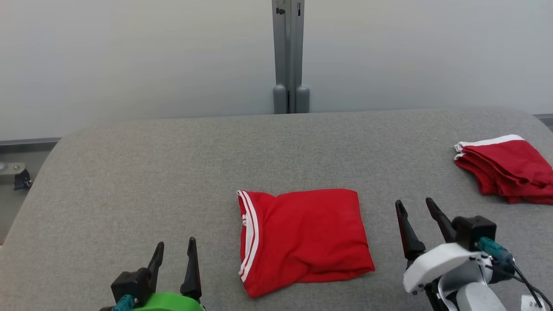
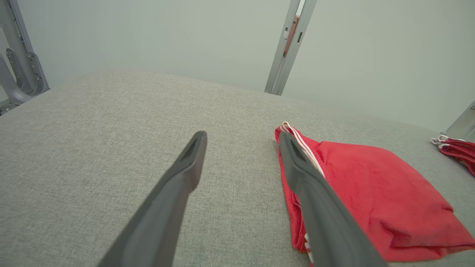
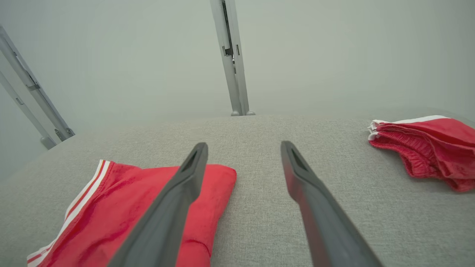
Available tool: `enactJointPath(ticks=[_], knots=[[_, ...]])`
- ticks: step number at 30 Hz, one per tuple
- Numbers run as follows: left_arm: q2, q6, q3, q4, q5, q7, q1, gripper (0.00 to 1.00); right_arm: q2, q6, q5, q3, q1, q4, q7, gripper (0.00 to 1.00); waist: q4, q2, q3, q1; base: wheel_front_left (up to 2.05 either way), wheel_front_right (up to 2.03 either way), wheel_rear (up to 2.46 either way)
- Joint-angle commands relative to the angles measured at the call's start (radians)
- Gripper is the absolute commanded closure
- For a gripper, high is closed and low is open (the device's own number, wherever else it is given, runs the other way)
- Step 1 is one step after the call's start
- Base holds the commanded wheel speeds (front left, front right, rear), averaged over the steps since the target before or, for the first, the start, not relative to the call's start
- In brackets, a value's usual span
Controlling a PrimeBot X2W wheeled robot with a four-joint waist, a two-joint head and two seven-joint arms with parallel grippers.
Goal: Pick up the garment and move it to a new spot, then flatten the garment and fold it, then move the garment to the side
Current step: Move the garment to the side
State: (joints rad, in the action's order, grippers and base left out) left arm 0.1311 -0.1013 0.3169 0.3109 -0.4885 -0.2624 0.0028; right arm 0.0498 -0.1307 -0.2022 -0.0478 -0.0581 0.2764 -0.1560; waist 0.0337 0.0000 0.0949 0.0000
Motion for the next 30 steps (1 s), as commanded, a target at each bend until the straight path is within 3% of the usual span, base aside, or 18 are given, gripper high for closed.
enactJointPath(ticks=[1, 12, 20, 26, 27, 28, 30], knots=[[-0.002, 0.001, -0.004, -0.002, 0.009, -0.003, -0.018, 0.0, 0.001, 0.0, 0.012, -0.007, -0.025, 0.004, 0.044, 0.0, 0.018, 0.0, -0.012, 0.0, 0.0, 0.0, 0.0], [-0.023, 0.013, -0.005, 0.009, 0.012, -0.003, -0.044, 0.0, 0.112, 0.0, -0.121, -0.07, -0.169, 0.156, 0.406, 0.0, 0.145, 0.0, -0.056, 0.0, 0.0, 0.0, 0.0], [-0.032, 0.021, -0.012, 0.018, 0.023, -0.003, -0.054, 0.0, 0.131, 0.0, -0.223, -0.054, -0.216, 0.318, 0.47, 0.0, 0.244, 0.0, -0.087, 0.0, 0.0, 0.0, 0.0], [-0.033, 0.023, -0.021, 0.015, 0.03, -0.003, -0.059, 0.0, 0.128, 0.0, -0.258, -0.069, -0.254, 0.425, 0.494, 0.0, 0.265, 0.0, -0.1, 0.0, 0.0, 0.0, 0.0], [-0.034, 0.023, -0.023, 0.014, 0.03, -0.003, -0.059, 0.0, 0.125, 0.0, -0.267, -0.072, -0.257, 0.437, 0.497, 0.08, 0.264, 0.0, -0.102, 0.0, 0.0, 0.0, 0.0], [-0.034, 0.023, -0.025, 0.013, 0.032, -0.003, -0.058, 0.0, 0.123, 0.0, -0.275, -0.075, -0.263, 0.452, 0.494, 0.42, 0.26, 0.0, -0.103, 0.0, 0.0, 0.0, 0.0], [-0.035, 0.026, -0.025, 0.012, 0.036, -0.003, -0.06, 0.0, 0.129, 0.0, -0.285, -0.085, -0.272, 0.467, 0.477, 0.84, 0.249, 0.0, -0.107, 0.0, 0.0, 0.0, 0.0]])
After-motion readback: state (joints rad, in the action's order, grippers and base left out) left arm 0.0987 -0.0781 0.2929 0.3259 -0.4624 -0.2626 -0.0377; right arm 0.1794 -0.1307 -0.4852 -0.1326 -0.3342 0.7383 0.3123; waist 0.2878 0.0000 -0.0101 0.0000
